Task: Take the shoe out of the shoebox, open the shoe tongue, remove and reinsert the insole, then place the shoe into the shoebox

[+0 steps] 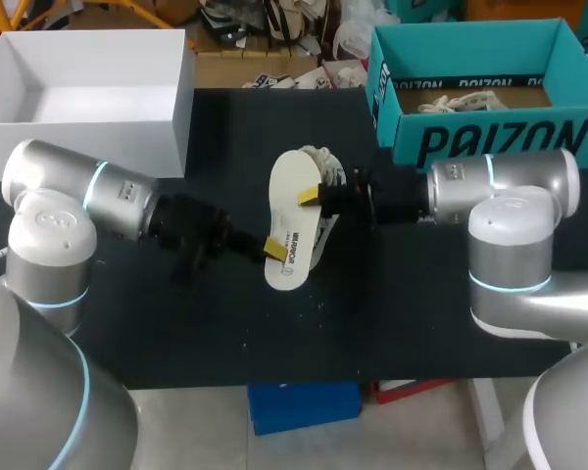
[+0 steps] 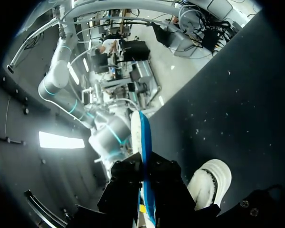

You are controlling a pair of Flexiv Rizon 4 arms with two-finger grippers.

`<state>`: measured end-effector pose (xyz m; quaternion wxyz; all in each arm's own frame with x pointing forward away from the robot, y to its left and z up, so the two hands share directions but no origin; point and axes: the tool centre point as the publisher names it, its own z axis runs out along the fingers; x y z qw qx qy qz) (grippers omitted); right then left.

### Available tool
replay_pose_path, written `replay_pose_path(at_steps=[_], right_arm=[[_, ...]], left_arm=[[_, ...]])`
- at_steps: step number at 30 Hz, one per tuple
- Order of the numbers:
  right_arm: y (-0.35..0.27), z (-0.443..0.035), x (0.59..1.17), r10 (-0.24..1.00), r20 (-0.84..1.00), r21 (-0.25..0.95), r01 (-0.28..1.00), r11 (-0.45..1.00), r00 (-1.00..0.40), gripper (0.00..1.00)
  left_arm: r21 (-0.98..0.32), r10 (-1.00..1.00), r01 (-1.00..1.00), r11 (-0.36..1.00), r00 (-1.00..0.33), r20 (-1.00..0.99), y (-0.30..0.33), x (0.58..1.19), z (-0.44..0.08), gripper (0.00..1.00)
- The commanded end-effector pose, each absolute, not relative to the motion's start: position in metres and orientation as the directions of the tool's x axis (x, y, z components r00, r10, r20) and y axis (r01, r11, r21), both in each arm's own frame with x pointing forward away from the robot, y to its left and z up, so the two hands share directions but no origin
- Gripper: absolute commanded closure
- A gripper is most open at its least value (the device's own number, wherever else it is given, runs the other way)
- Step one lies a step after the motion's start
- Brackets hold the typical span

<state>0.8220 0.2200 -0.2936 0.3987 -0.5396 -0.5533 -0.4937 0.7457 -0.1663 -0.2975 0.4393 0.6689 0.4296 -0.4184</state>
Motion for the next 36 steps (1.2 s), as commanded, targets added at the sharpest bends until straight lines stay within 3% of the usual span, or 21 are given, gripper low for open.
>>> replay_pose_path(at_steps=[1,2,3,4,12,19,24,28,36], right_arm=[[0.223,-0.294,0.827,0.209,0.973,0.112,0.992,-0.061,-0.097,1.00],[0.223,-0.294,0.827,0.209,0.973,0.112,0.992,-0.061,-0.097,1.00],[0.223,-0.294,0.827,0.209,0.973,0.112,0.992,-0.061,-0.097,1.00],[0.223,-0.294,0.827,0.209,0.973,0.112,0.992,-0.061,-0.097,1.00],[0.223,-0.294,0.827,0.209,0.973,0.112,0.992,-0.061,-0.097,1.00],[0.223,-0.294,0.827,0.209,0.973,0.112,0.992,-0.061,-0.097,1.00],[0.223,-0.294,0.827,0.209,0.973,0.112,0.992,-0.061,-0.097,1.00],[0.223,-0.294,0.827,0.209,0.973,0.112,0.992,-0.061,-0.097,1.00],[0.223,-0.294,0.827,0.209,0.973,0.112,0.992,-0.061,-0.097,1.00]], left_arm=[[0.232,0.208,0.942,-0.242,0.284,-0.936,-0.166,0.745,-0.298,1.00],[0.232,0.208,0.942,-0.242,0.284,-0.936,-0.166,0.745,-0.298,1.00],[0.209,0.279,0.950,-0.231,0.270,-0.921,-0.168,0.744,-0.297,0.34],[0.194,0.344,0.956,-0.218,0.261,-0.902,-0.168,0.743,-0.296,0.00],[0.056,0.631,0.990,-0.128,0.125,-0.766,-0.137,0.710,-0.279,0.00],[-0.068,0.912,0.996,0.060,-0.082,-0.401,-0.118,0.690,-0.266,0.00],[-0.008,0.972,0.984,0.178,-0.177,-0.155,-0.123,0.691,-0.249,0.00],[0.064,0.980,0.978,0.198,-0.198,-0.014,-0.127,0.697,-0.239,0.00],[0.064,0.980,0.978,0.198,-0.198,-0.014,-0.127,0.697,-0.239,0.00]])
